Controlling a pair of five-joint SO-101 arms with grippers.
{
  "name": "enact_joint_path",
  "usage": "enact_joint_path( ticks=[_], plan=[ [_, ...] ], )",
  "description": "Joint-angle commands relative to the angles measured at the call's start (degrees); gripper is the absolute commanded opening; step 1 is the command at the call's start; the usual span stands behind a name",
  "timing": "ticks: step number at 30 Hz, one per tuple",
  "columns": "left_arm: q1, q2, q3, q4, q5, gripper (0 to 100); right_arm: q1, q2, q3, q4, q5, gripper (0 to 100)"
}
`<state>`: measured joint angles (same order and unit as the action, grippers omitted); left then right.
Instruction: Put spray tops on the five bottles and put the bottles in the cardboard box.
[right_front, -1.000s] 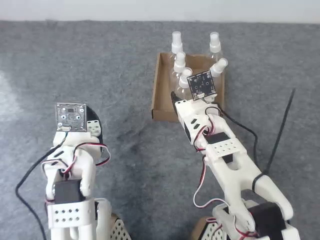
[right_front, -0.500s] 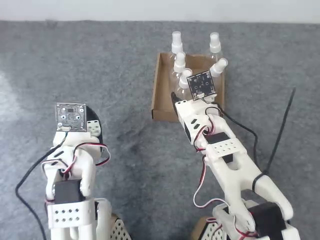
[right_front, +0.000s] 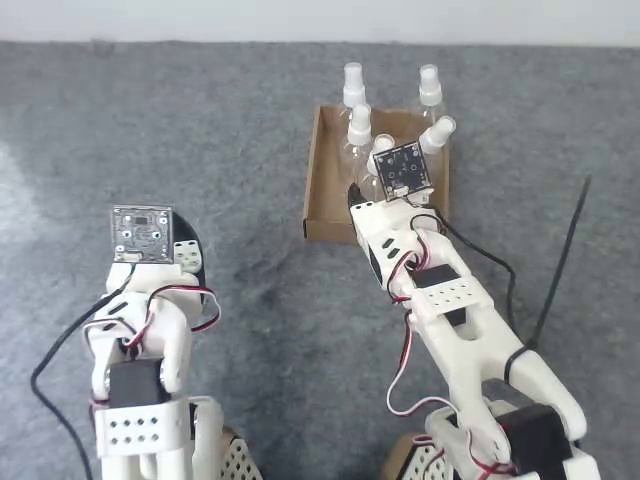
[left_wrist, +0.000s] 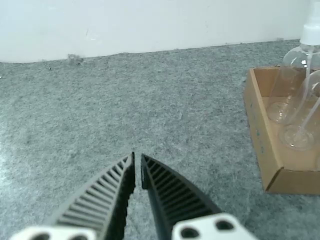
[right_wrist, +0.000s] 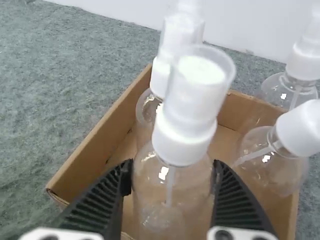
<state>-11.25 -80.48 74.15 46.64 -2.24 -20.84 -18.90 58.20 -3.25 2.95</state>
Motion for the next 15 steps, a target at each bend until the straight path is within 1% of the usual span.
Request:
enact_joint_path(
  ticks=[1,9,11,15],
  plan=[
    [-0.2,-0.5,-0.4,-1.9,1.2,1,0.3,-1.1,-0.4,0.1,0.4,16.0],
    [-0.3,-0.6,-0.4,-1.9,1.2,1,0.3,-1.1,-0.4,0.1,0.4,16.2],
    [-0.3,-0.6,-0.4,-1.9,1.2,1,0.3,-1.1,-0.4,0.1,0.4,19.3],
    [-0.3,-0.6,-0.4,-1.9,1.2,1,0.3,-1.1,-0.4,0.1,0.4,29.4]
  ],
)
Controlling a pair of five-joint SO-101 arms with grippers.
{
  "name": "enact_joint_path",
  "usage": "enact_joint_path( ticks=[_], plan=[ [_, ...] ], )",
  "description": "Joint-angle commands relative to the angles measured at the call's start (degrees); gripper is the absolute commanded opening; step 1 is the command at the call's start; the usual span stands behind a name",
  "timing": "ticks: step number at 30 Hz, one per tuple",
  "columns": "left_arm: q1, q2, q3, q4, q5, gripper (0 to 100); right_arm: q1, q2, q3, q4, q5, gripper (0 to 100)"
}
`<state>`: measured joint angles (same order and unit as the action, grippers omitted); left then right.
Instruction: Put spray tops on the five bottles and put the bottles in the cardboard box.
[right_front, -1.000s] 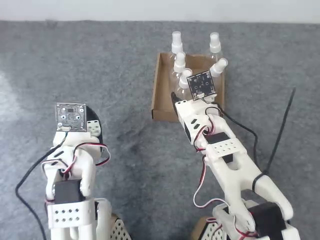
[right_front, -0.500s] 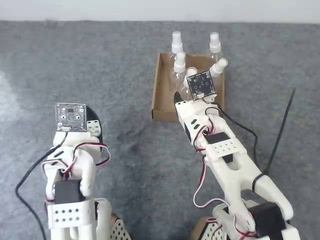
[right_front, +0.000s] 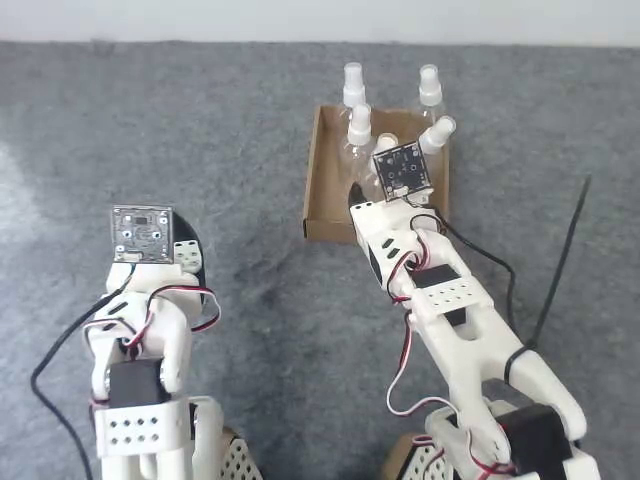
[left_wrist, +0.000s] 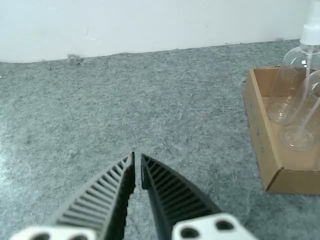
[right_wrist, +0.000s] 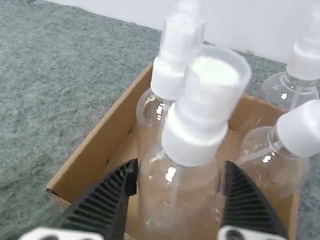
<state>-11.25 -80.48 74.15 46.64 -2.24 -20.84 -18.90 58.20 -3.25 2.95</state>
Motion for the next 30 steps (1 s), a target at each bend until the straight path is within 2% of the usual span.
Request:
enact_joint_path(
  ticks=[1,14,23,25,30],
  plan=[
    [-0.3,-0.6,-0.4,-1.9,1.2,1,0.3,-1.1,-0.4,0.1,0.4,31.1],
    [-0.3,-0.6,-0.4,-1.9,1.3,1,0.3,-2.2,-2.5,1.3,0.8,32.2],
    [-0.3,-0.7,-0.5,-1.9,1.3,1,0.3,-19.3,-8.8,24.9,0.4,31.8],
    [-0.3,-0.7,-0.6,-1.9,1.3,1,0.3,-23.4,-8.7,29.9,0.4,27.8],
    [-0.3,-0.8,-0.3,-1.8,1.3,1,0.8,-31.3,-8.5,42.2,0.8,9.1]
  ],
)
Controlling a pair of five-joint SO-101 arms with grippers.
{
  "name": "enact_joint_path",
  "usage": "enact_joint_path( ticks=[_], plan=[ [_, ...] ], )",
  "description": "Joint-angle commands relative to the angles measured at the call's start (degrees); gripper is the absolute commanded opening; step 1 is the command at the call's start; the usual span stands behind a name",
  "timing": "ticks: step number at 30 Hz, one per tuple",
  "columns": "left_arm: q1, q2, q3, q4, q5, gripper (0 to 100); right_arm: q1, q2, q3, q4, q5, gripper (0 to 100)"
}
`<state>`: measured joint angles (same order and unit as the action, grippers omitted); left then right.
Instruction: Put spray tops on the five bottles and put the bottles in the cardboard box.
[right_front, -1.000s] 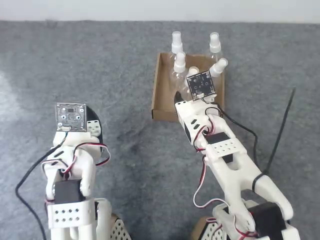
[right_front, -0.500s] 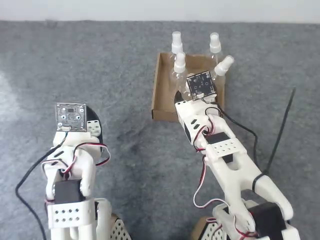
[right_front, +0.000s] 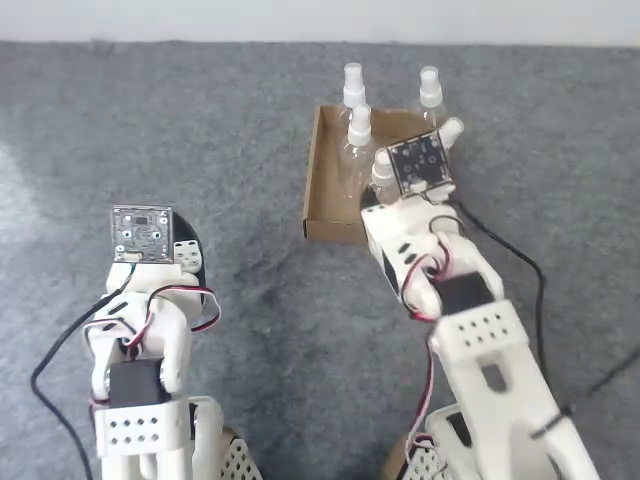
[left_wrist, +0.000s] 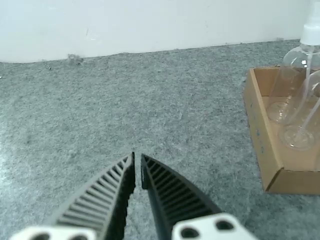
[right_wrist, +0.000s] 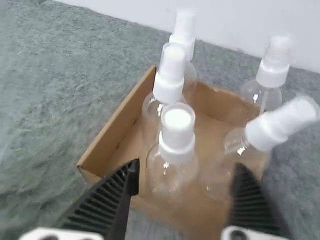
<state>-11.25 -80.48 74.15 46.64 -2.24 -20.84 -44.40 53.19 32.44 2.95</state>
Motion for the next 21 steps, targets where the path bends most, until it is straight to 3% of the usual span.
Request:
enact_joint_path(
  ticks=[1,5,8,13,21],
  plan=[
    [-0.4,-0.8,-0.2,-1.5,1.3,1,0.8,-7.3,-3.0,9.0,0.8,6.1],
    [-0.3,-0.8,2.8,-1.1,1.3,1,2.1,-13.3,3.1,14.4,0.8,0.6],
    [-0.3,-0.8,6.7,-1.4,1.3,1,7.6,-19.0,11.9,11.4,1.3,0.6],
    [-0.3,-0.9,10.0,-2.5,1.1,1,15.7,-30.0,27.3,5.8,10.4,0.6],
    [-0.4,-0.4,22.6,-19.3,1.0,1,21.4,-51.3,43.9,8.9,12.0,0.6]
  ],
)
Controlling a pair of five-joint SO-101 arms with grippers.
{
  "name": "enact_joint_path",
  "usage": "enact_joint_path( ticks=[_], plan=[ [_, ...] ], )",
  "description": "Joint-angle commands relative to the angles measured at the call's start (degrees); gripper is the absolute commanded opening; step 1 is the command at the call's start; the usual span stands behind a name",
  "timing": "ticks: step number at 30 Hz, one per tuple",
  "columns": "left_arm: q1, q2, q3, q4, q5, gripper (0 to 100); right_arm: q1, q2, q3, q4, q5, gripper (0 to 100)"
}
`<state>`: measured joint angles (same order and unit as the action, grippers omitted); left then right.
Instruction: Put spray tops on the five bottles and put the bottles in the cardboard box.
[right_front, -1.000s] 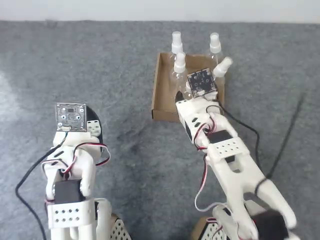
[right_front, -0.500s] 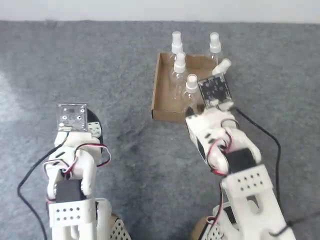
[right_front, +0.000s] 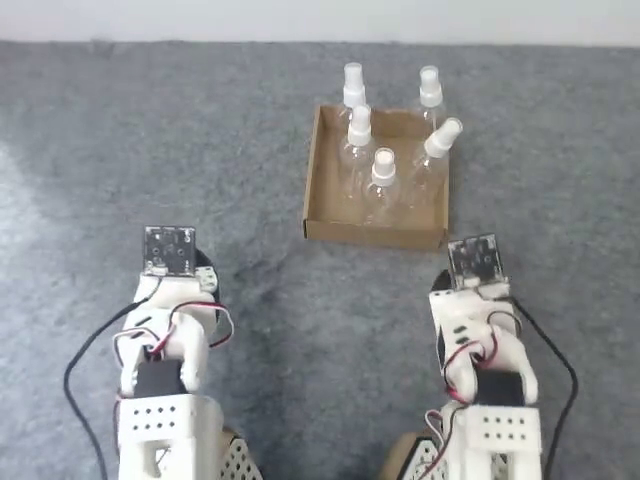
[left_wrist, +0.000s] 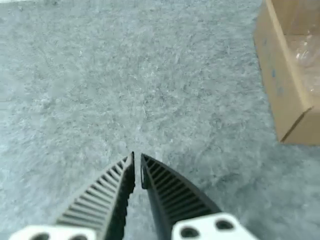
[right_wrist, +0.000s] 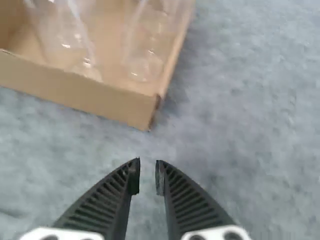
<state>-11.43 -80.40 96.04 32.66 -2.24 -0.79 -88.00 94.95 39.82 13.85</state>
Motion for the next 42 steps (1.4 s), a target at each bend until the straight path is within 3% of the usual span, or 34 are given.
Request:
enact_joint_path(
  ticks=[1,4,6,13,19,31,42],
  plan=[
    [-0.5,-0.4,0.8,-5.1,1.0,1,1.4,-10.2,1.8,4.7,0.8,0.6],
    [-0.4,-1.1,0.9,-4.7,1.1,1,0.7,-16.7,1.1,14.6,1.0,0.6],
    [-0.5,-1.0,0.9,-4.6,1.0,1,0.9,-16.1,1.4,16.0,1.1,0.6],
    [-0.5,-1.5,0.8,7.9,1.0,1,7.3,-13.8,1.6,16.0,1.1,0.6],
    [-0.3,-4.0,0.8,10.6,1.1,1,11.8,-13.4,1.6,16.1,1.1,0.6],
    [-0.4,-10.4,0.8,19.3,1.0,1,11.6,-13.4,1.6,16.1,1.1,0.6],
    [-0.4,-20.0,0.8,33.5,1.0,1,11.6,-13.4,1.6,16.1,1.1,0.6]
  ],
)
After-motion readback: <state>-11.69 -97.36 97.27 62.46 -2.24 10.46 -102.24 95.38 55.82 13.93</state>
